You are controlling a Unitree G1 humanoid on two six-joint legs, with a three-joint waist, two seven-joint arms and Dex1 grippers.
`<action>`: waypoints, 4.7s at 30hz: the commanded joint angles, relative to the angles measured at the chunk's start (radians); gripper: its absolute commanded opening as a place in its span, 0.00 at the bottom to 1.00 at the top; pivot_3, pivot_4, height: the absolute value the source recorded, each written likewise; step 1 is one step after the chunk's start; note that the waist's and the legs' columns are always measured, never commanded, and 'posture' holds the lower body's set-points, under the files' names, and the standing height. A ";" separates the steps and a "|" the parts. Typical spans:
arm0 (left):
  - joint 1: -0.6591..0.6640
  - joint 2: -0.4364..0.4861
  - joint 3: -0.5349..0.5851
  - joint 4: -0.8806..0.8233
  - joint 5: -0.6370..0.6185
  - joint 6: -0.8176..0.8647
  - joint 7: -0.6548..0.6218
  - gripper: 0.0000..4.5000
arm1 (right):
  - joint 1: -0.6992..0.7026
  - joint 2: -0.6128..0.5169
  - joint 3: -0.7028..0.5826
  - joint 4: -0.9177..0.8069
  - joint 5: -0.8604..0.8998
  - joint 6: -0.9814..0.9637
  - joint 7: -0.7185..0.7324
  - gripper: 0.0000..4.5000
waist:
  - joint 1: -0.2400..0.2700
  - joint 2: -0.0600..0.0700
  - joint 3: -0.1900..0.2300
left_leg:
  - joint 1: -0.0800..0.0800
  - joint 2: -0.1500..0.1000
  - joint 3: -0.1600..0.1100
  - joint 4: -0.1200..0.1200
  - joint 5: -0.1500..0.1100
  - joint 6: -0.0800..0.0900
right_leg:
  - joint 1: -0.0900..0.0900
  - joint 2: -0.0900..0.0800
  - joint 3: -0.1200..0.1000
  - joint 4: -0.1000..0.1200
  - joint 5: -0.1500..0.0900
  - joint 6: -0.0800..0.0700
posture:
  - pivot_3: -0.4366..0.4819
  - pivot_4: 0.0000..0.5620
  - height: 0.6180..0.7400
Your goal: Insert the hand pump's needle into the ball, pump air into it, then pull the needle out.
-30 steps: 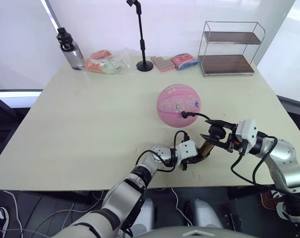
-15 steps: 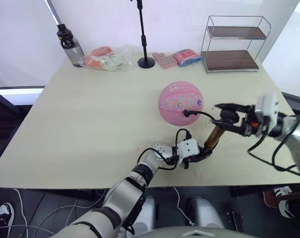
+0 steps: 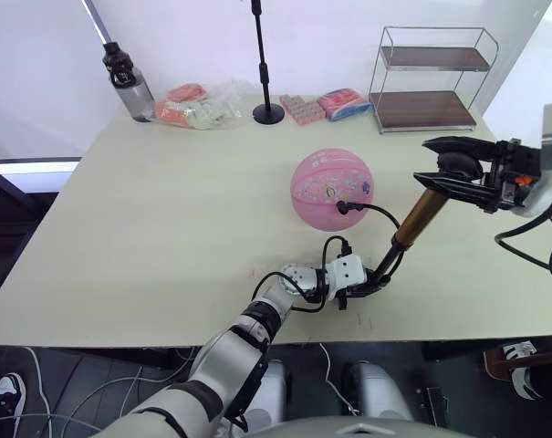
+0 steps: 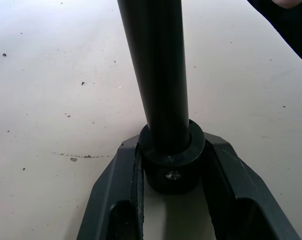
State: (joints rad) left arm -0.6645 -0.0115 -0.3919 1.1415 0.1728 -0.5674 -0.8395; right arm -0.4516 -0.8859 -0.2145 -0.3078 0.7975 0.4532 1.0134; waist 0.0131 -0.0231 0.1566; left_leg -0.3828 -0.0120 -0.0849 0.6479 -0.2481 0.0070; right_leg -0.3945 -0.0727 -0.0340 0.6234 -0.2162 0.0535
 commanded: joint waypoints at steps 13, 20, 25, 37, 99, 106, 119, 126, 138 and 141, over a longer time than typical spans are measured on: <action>0.064 0.058 -0.035 0.108 0.080 0.067 0.016 0.24 | 0.241 0.196 0.255 0.255 -0.381 -0.364 0.045 0.41 | -0.003 -0.009 -0.011 | 0.004 0.007 0.000 -0.001 -0.002 -0.003 | 0.002 0.001 -0.001 0.000 -0.001 -0.002 | 0.48 0.27 1.00; 0.065 0.058 -0.034 0.107 0.079 0.070 0.020 0.24 | 0.299 0.275 0.341 0.416 -0.511 -0.500 0.010 0.41 | -0.003 -0.010 -0.020 | 0.005 0.007 0.000 -0.001 0.000 0.000 | 0.002 0.002 -0.002 0.000 -0.001 -0.002 | 0.48 0.27 1.00; 0.068 0.058 -0.032 0.107 0.077 0.071 0.019 0.24 | 0.288 0.267 0.277 0.315 -0.431 -0.464 0.007 0.41 | -0.005 -0.011 -0.022 | 0.007 0.009 -0.001 -0.002 -0.003 -0.005 | 0.004 0.002 -0.003 0.000 -0.001 -0.002 | 0.48 0.27 1.00; 0.069 0.058 -0.034 0.107 0.080 0.069 0.010 0.24 | 0.081 0.065 -0.007 -0.008 -0.083 -0.134 -0.025 0.41 | 0.001 0.001 -0.005 | -0.001 0.000 0.000 -0.001 0.000 0.000 | -0.001 -0.001 -0.003 -0.001 0.001 0.002 | 0.48 0.27 1.00; 0.079 0.069 -0.033 0.097 0.074 0.075 -0.003 0.24 | -0.013 -0.062 -0.115 -0.029 0.081 0.051 0.008 0.41 | 0.001 0.001 0.003 | -0.001 0.007 0.005 -0.002 -0.001 -0.001 | -0.002 -0.003 -0.008 -0.002 -0.001 -0.002 | 0.48 0.27 1.00; 0.074 0.067 -0.031 0.095 0.072 0.079 -0.001 0.24 | 0.149 0.046 0.008 0.007 -0.094 -0.099 0.026 0.41 | 0.000 -0.003 0.000 | 0.000 0.007 0.005 -0.002 -0.001 -0.001 | -0.001 -0.003 -0.008 -0.003 -0.001 -0.002 | 0.48 0.27 1.00; 0.074 0.074 -0.030 0.091 0.071 0.079 -0.002 0.24 | 0.371 0.266 0.226 0.269 -0.395 -0.427 0.026 0.41 | -0.001 -0.014 -0.013 | 0.005 0.015 0.005 -0.005 -0.003 -0.006 | 0.001 0.002 -0.009 -0.003 -0.001 -0.002 | 0.48 0.27 1.00; 0.072 0.076 -0.030 0.091 0.071 0.080 -0.003 0.24 | 0.410 0.297 0.256 0.310 -0.438 -0.470 0.001 0.41 | 0.000 -0.015 -0.016 | 0.005 0.014 0.004 -0.006 -0.004 -0.006 | 0.001 0.002 -0.009 -0.003 -0.002 -0.002 | 0.48 0.27 1.00; 0.072 0.072 -0.027 0.096 0.067 0.079 -0.016 0.24 | 0.222 0.160 0.064 0.068 -0.206 -0.257 -0.021 0.41 | 0.002 -0.002 -0.004 | 0.002 0.013 0.006 -0.006 -0.002 -0.003 | -0.002 0.001 -0.009 -0.004 -0.001 -0.002 | 0.48 0.27 1.00; 0.072 0.071 -0.028 0.095 0.066 0.080 -0.017 0.24 | 0.172 0.117 0.016 0.027 -0.135 -0.187 -0.022 0.41 | 0.003 -0.001 -0.001 | 0.000 0.008 0.007 -0.005 -0.002 -0.003 | -0.003 0.000 -0.009 -0.004 -0.001 -0.002 | 0.48 0.27 1.00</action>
State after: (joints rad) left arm -0.6535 -0.0031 -0.3884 1.1199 0.1617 -0.5632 -0.8685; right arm -0.2369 -0.7406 -0.0921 -0.2332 0.5877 0.2329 1.0056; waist 0.0160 -0.0243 0.1553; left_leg -0.3828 -0.0046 -0.0790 0.6425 -0.2499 0.0041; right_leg -0.3974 -0.0726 -0.0431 0.6191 -0.2172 0.0518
